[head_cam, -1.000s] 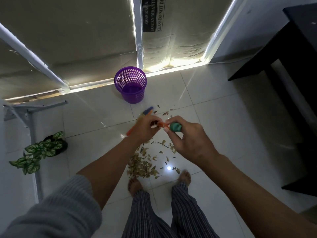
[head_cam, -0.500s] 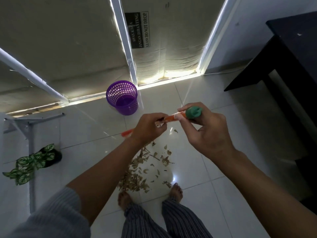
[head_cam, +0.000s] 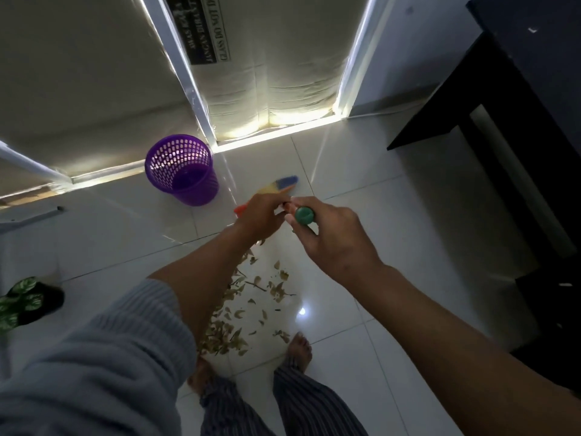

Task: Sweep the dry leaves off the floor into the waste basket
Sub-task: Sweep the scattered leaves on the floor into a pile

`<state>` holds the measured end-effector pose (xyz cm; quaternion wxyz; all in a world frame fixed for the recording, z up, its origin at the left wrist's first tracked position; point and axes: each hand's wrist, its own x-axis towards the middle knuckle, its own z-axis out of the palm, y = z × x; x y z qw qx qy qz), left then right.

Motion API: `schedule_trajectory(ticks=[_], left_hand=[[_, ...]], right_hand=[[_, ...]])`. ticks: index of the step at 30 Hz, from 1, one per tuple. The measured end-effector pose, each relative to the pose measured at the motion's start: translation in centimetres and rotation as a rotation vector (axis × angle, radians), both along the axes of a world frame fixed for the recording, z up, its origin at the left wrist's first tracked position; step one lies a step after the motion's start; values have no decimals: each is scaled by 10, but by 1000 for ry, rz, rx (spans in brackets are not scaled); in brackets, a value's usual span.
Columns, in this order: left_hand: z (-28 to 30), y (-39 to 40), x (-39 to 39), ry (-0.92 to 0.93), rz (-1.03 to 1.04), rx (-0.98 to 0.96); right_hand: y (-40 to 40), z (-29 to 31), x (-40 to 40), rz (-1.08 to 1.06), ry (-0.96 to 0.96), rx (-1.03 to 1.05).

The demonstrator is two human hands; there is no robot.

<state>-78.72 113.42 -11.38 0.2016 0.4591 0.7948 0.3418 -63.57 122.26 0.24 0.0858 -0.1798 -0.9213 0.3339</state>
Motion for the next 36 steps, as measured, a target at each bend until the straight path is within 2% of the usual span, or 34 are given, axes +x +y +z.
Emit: schedule_trajectory(ticks=[4, 11, 14, 19, 21, 25, 31, 36], left_hand=[[1, -7, 9, -43, -38, -45], [36, -20, 0, -82, -199, 40], [48, -16, -4, -34, -175, 113], [43, -4, -16, 4, -95, 212], [31, 3, -23, 31, -64, 210], [-3, 12, -28, 75, -2, 112], [-13, -2, -14, -107, -10, 14], [7, -28, 2, -168, -36, 39]], right_hand=[[3, 6, 2, 52, -43, 40], [6, 39, 12, 58, 182, 42], [9, 52, 8, 27, 290, 68], [5, 47, 3, 40, 352, 163], [6, 34, -3, 46, 318, 138], [10, 6, -14, 22, 115, 24], [14, 4, -21, 14, -65, 13], [1, 25, -9, 39, -85, 7]])
